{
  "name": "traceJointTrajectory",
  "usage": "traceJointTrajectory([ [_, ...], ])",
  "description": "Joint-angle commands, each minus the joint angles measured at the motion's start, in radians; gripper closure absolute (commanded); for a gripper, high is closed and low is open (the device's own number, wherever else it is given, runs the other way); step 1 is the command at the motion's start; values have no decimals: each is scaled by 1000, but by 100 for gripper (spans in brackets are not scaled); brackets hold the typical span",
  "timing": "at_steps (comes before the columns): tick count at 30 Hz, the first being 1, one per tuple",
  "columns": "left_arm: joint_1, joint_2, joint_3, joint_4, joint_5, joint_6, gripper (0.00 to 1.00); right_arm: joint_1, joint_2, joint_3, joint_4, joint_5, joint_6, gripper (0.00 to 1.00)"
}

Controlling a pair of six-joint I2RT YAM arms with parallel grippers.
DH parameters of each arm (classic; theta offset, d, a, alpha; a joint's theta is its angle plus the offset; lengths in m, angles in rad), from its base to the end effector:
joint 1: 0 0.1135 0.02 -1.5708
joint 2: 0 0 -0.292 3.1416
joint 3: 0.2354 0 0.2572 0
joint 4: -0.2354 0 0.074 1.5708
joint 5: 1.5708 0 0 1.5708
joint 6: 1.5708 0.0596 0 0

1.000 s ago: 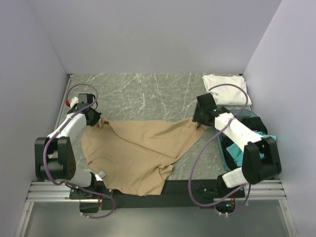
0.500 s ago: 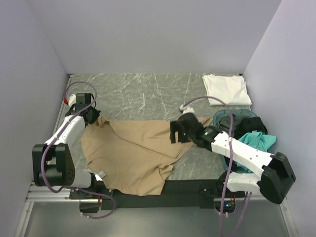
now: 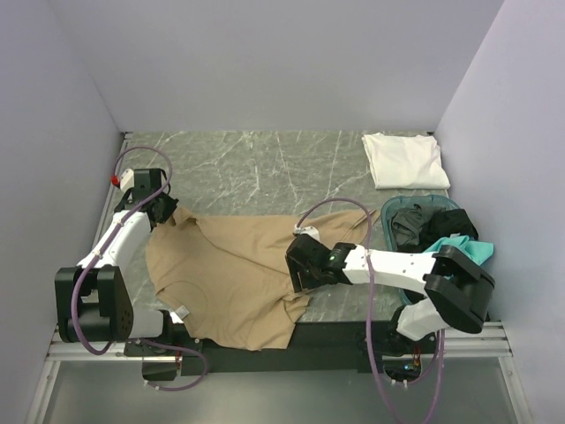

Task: Fold and stack the t-shirts
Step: Flatten the tshirt out

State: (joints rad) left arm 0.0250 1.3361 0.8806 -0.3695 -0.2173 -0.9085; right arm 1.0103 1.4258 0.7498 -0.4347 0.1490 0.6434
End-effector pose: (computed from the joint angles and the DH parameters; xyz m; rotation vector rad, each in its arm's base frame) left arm 0.2924 0.0202 0.2442 -1.1590 2.0750 -0.1630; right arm 0.1508 0.2235 0.1736 -0.4467 2.6668 0.3292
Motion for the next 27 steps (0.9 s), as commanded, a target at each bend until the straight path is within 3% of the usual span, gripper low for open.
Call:
traceJointTrajectory([
  [1, 1, -31, -6, 1, -28, 22, 99, 11, 31, 26, 16, 63, 45, 30],
  [5, 3, -32, -6, -2, -36, 20, 99, 11, 65, 36, 8, 110, 62, 31],
  [14, 1, -31, 0, -5, -37, 23, 99, 10, 87, 86, -9, 179, 90, 49],
  [15, 3, -35, -2, -8, -39, 22, 99, 10, 81, 98, -21, 199, 94, 58],
  [17, 1, -38, -2, -8, -42, 22, 99, 10, 79, 106, -32, 211, 98, 60],
  [23, 1, -41, 0, -8, -44, 26, 99, 10, 76, 125, -58, 242, 101, 81],
  [27, 3, -43, 3, -17, -51, 26, 99, 10, 82, 134, -56, 230, 105, 100],
])
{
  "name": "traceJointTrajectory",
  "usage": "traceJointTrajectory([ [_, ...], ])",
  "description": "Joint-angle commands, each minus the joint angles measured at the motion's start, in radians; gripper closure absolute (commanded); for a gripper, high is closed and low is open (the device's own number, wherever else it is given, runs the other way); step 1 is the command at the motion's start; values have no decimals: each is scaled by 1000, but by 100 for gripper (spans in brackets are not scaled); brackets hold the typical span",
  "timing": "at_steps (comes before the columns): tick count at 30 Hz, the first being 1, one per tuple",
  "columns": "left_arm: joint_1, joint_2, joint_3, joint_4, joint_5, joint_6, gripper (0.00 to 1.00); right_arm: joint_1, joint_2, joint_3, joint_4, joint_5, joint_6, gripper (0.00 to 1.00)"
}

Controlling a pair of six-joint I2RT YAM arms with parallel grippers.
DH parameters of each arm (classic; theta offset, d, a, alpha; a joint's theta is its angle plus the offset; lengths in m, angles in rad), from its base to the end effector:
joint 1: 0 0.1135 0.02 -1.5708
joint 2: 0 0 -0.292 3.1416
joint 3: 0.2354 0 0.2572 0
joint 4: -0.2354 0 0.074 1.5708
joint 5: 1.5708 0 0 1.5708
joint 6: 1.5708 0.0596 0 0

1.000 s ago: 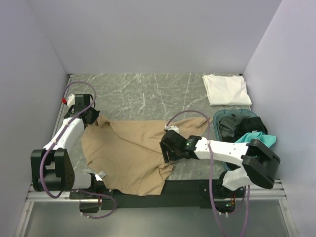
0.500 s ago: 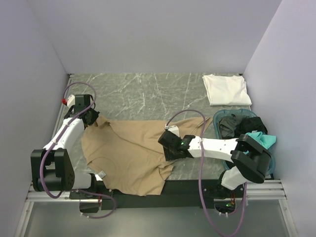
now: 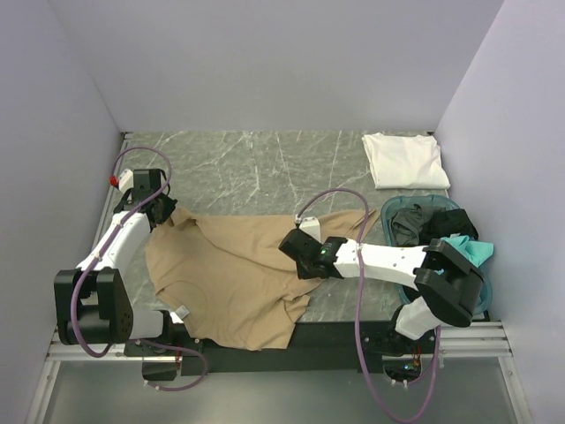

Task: Fold and stack the t-shirts
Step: Flatten the tshirt out

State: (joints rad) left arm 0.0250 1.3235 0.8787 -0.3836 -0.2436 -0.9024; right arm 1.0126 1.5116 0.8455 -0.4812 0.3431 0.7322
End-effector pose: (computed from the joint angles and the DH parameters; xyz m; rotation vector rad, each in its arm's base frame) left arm 0.2888 0.0216 0.2460 -1.1603 2.0681 -0.1291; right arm 0.1706 0.2353 0.1790 -0.2682 2.5960 0.1388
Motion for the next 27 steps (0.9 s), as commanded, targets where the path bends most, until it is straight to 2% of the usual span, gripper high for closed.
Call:
traceJointTrajectory([
  [1, 3, -33, 5, -3, -26, 22, 99, 7, -7, 37, -11, 33, 16, 100],
  [8, 1, -93, 71, -46, -40, 19, 99, -20, -119, 147, -111, 132, -45, 100],
  [15, 3, -227, 201, -100, 1, -1, 99, -178, -379, 239, -63, 50, -171, 100],
  [20, 3, -372, 284, -92, 21, -10, 99, -233, -511, 344, -80, 51, -252, 100],
  [27, 1, -546, 371, -35, 102, -38, 99, -241, -682, 472, -100, 38, -315, 100],
])
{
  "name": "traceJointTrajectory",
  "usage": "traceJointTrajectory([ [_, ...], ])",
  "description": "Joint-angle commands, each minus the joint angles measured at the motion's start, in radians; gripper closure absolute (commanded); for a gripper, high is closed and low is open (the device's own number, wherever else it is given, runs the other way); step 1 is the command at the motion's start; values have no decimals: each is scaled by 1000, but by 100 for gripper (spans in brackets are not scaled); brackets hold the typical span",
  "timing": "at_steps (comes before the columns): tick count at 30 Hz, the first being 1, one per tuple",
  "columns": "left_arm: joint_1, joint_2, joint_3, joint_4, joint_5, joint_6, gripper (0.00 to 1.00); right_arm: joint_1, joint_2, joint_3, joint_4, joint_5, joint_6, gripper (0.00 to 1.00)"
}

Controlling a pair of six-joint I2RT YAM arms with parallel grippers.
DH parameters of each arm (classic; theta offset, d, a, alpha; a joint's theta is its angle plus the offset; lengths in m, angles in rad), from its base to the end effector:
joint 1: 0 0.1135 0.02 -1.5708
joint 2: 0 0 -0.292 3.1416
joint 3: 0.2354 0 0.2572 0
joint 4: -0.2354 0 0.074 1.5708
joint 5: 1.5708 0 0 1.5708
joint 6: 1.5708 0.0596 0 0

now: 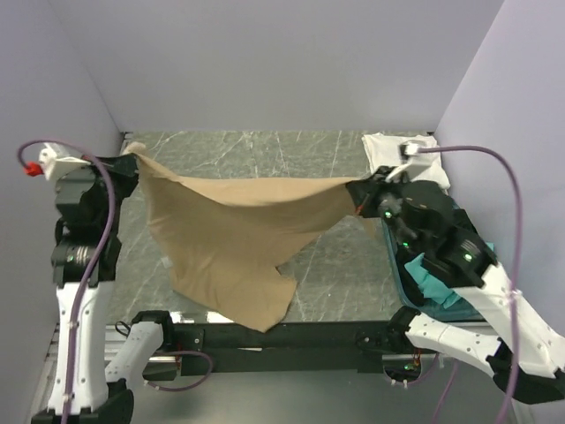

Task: Fold and stack the t-shirts
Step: Flatten the tshirt out

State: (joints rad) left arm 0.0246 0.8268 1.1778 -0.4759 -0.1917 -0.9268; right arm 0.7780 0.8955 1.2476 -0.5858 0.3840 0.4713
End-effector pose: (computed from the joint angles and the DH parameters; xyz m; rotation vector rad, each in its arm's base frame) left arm 0.1676 0.0155 0.4542 -0.9139 1.4567 -0.5108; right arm 0.1420 0.1085 0.4540 -0.0018 1.8208 0.5476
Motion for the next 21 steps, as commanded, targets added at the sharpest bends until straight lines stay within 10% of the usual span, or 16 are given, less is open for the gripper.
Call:
traceJointTrajectory([
  [1, 3, -70, 119, 36, 49, -14, 99, -5, -81, 84, 4, -14, -65, 100],
  [21, 3, -130, 724, 3, -2, 154, 99, -5, -271, 349, -34, -484, -106, 100],
])
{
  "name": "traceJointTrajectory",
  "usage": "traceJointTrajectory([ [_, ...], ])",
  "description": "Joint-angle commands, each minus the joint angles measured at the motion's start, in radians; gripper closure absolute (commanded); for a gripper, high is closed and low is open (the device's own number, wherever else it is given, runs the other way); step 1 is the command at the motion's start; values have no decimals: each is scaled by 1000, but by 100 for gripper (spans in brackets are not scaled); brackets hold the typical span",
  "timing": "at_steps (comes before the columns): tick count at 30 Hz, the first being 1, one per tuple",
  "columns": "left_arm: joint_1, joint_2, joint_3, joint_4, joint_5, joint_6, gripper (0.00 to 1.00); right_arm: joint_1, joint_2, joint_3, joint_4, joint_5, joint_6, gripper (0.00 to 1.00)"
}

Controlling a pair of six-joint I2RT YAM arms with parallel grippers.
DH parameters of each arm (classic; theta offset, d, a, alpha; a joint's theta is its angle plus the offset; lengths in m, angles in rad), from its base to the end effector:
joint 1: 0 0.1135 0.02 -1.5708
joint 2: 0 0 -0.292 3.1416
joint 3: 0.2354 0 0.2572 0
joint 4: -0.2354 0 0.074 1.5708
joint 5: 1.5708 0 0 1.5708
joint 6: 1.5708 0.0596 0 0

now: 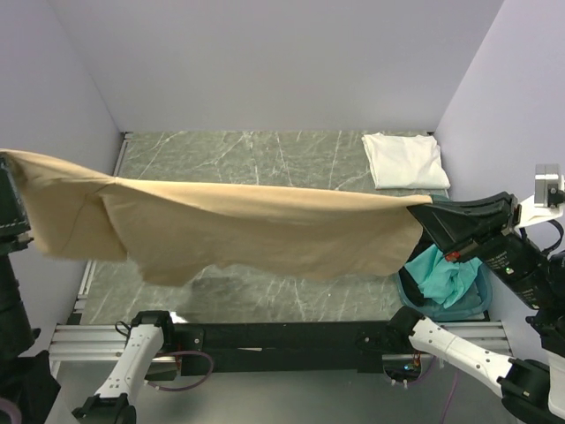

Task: Fold and stack the t-shirts
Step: Flatten the tshirt out

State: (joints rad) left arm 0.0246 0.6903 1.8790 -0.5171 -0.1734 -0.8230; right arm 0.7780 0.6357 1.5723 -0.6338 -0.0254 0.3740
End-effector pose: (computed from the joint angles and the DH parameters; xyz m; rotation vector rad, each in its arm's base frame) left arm -0.0639 0.0087 0.6364 -0.5264 0.7662 -0.6636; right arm 0.0078 0.0098 0.5637 -0.2902 1.3025 1.0026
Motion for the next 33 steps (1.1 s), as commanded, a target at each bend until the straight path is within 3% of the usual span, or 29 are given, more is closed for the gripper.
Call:
traceJointTrajectory([
  [1, 3, 9, 25, 64, -18, 53, 99, -5, -13, 23, 16, -86, -9, 100],
  [5, 3, 43, -4, 100, -11, 70, 99, -5, -10, 2, 23, -53, -7, 100],
  [12, 1, 176, -178, 236, 35, 128, 99, -5, 116, -44, -20, 361, 26, 100],
  [13, 3, 236, -213, 249, 67, 146, 99, -6, 136, -75, -12, 492, 28, 100],
  [15, 3, 352, -268, 281, 81, 186, 99, -63, 211, -109, 8, 556, 42, 100],
  [16, 1, 398, -286, 288, 84, 194, 99, -107, 234, -167, 31, 542, 48, 100],
  [20, 1, 659, -382, 365, 122, 205, 99, -400, 431, -380, 262, 109, 62, 100],
  [22, 1, 846, -394, 402, 166, 206, 88, -483, 546, -437, 376, 29, 65, 100],
  [23, 0, 917, -376, 391, 199, 209, 73, -505, 679, -434, 397, -14, 71, 100],
  [24, 0, 1056, -310, 369, 247, 211, 65, -522, 749, -423, 419, -71, 69, 100],
  [25, -2, 1124, -263, 288, 253, 211, 57, -543, 889, -370, 407, -100, 69, 93],
  [26, -2, 1185, -211, 229, 243, 205, 36, -566, 956, -329, 381, -103, 71, 74],
  [27, -3, 1277, -116, 179, 215, 205, 27, -569, 1014, -284, 320, -85, 57, 63],
  [28, -5, 1305, -86, 120, 203, 206, 8, -569, 1094, -209, 295, -68, 51, 47],
  [29, -6, 1321, -69, 109, 190, 206, 1, -571, 1120, -183, 274, -59, 49, 20],
  [33, -8, 1231, -188, 190, 184, 208, 0, -571, 1086, -202, 317, -74, 51, 15],
])
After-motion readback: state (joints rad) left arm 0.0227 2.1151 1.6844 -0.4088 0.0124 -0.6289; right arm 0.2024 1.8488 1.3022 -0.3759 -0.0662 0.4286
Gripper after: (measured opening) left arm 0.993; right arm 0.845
